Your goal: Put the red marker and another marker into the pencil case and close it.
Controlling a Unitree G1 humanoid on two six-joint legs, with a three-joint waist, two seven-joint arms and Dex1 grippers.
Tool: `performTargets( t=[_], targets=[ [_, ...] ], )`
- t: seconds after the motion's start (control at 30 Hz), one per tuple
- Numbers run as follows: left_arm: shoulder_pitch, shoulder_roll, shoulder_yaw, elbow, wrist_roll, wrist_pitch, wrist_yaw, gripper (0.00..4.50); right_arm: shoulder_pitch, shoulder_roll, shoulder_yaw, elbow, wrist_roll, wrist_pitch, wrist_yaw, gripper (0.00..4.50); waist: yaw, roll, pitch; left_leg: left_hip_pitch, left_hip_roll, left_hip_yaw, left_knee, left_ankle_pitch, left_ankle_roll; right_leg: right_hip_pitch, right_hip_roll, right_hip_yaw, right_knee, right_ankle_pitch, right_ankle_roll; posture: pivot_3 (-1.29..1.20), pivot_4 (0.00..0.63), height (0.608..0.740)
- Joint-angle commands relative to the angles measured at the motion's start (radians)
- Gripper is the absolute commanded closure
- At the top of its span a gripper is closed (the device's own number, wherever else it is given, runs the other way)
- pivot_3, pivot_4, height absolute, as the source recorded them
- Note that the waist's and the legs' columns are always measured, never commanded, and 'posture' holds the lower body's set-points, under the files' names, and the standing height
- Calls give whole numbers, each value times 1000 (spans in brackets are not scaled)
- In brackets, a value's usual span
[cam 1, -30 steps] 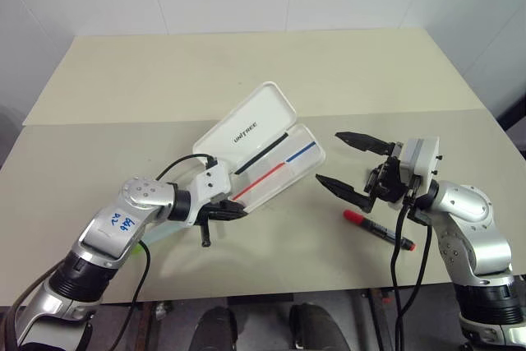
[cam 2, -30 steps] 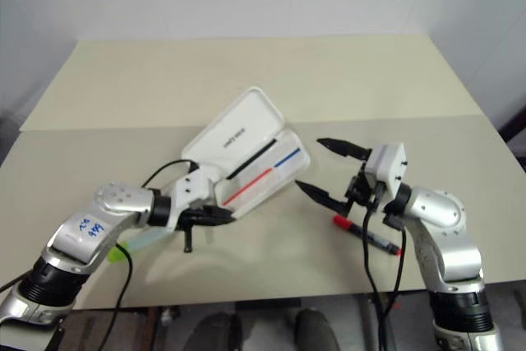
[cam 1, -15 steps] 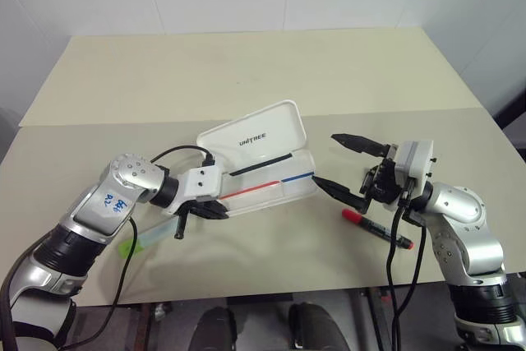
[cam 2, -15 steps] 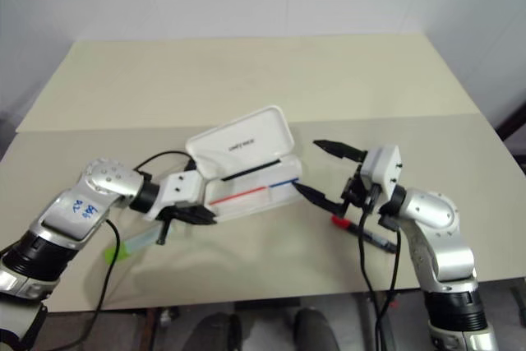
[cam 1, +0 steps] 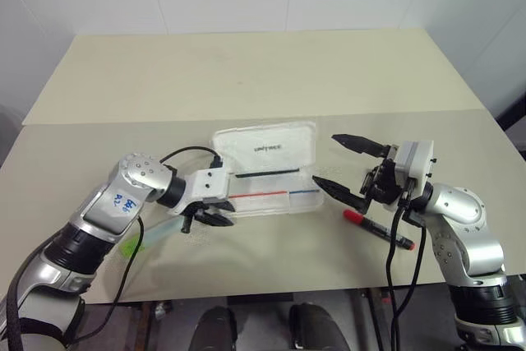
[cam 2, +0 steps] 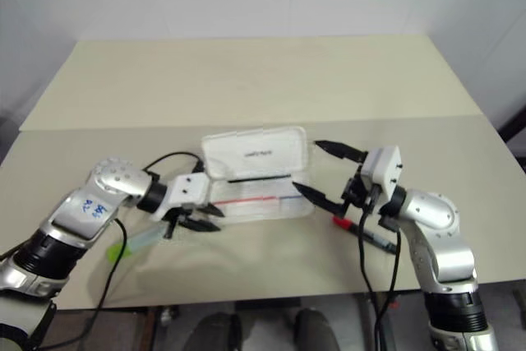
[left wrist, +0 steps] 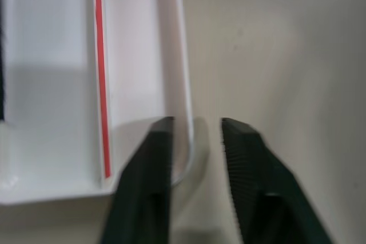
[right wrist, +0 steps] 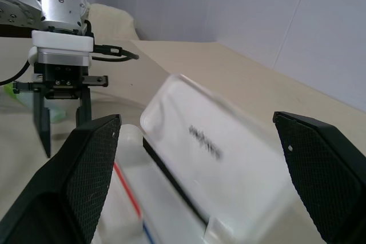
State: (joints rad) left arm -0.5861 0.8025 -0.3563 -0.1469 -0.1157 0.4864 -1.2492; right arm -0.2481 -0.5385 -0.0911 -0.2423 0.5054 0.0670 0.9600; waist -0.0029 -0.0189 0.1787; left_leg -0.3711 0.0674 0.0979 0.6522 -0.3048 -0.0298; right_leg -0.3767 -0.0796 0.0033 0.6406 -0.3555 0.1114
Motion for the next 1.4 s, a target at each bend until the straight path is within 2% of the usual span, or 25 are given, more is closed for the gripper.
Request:
performTargets(
  t=[0.03, 0.07, 0.37, 0.47, 0.6, 0.83, 1.0, 1.1, 1.23, 1.3, 1.4],
  targets=[
    [5, -12, 28, -51, -29, 59, 18, 1666, -5, 8, -13, -15, 8, -17, -8, 0, -1, 0, 0, 0, 0, 0, 0, 0, 0, 0, 0, 0, 0, 0, 0, 0, 150, 740],
    [9, -15, 36, -62, -37, 74, 24, 1377, -5, 10, -12, -15, 9, -17, -9, 0, -2, 0, 0, 0, 0, 0, 1, 0, 0, 0, 0, 0, 1, 0, 0, 0, 150, 740],
    [64, -14, 80, -130, -79, 117, 68, 1377, -3, 14, -3, -16, 15, -7, -1, 0, -2, 0, 0, 0, 0, -1, 2, 0, 0, 0, 0, 1, 2, 0, 0, 0, 150, 740],
    [131, -31, 110, -163, -103, 77, 99, 1377, 2, 1, -2, -26, 24, 12, 9, 0, -2, 0, 0, 0, 0, -1, 3, 0, 0, 0, 0, 1, 3, 0, 0, 0, 150, 740],
    [209, -103, 175, -197, -156, -51, 130, 1377, 26, -34, -20, -48, 47, 48, 27, 0, -1, 0, 0, 0, 1, -1, 3, -1, 2, 0, 0, 1, 3, 0, 0, 0, 150, 740],
    [258, -222, 290, -310, -344, 13, 219, 1377, 83, -147, -96, -64, 102, 116, 77, 0, 0, 0, 0, -1, 1, -1, 6, -3, 6, 1, -1, 1, 3, 1, 2, 0, 150, 740],
    [325, -197, 375, -324, -418, -83, 158, 1377, 195, -280, -211, -50, 127, 184, 137, 0, -1, 0, 0, 0, 1, -1, 6, -4, 6, 2, -1, 2, 3, 2, 2, 0, 150, 740],
    [351, -165, 394, -304, -423, -132, 107, 1377, 260, -321, -251, -26, 118, 188, 176, 0, -1, 0, 0, 0, 0, -1, 7, -4, 7, 2, -1, 2, 2, 2, 2, 0, 150, 740],
    [358, -136, 396, -276, -406, -183, 74, 1377, 313, -338, -279, 20, 102, 181, 212, 0, -1, 0, 0, 1, 0, -1, 7, -4, 7, 2, -1, 2, 1, 3, 2, 0, 150, 740],
    [361, -82, 422, -231, -387, -225, 19, 1377, 353, -331, -272, 36, 86, 194, 206, 0, -1, -1, 0, 1, 0, 0, 7, -4, 7, 3, -1, 2, 0, 4, 2, 0, 150, 740],
    [349, -55, 443, -190, -392, -251, 11, 1377, 374, -312, -256, 41, 80, 204, 191, 0, -1, 0, 1, 0, 0, 0, 6, -4, 7, 2, 0, 2, 0, 4, 2, 0, 150, 740]
  ],
)
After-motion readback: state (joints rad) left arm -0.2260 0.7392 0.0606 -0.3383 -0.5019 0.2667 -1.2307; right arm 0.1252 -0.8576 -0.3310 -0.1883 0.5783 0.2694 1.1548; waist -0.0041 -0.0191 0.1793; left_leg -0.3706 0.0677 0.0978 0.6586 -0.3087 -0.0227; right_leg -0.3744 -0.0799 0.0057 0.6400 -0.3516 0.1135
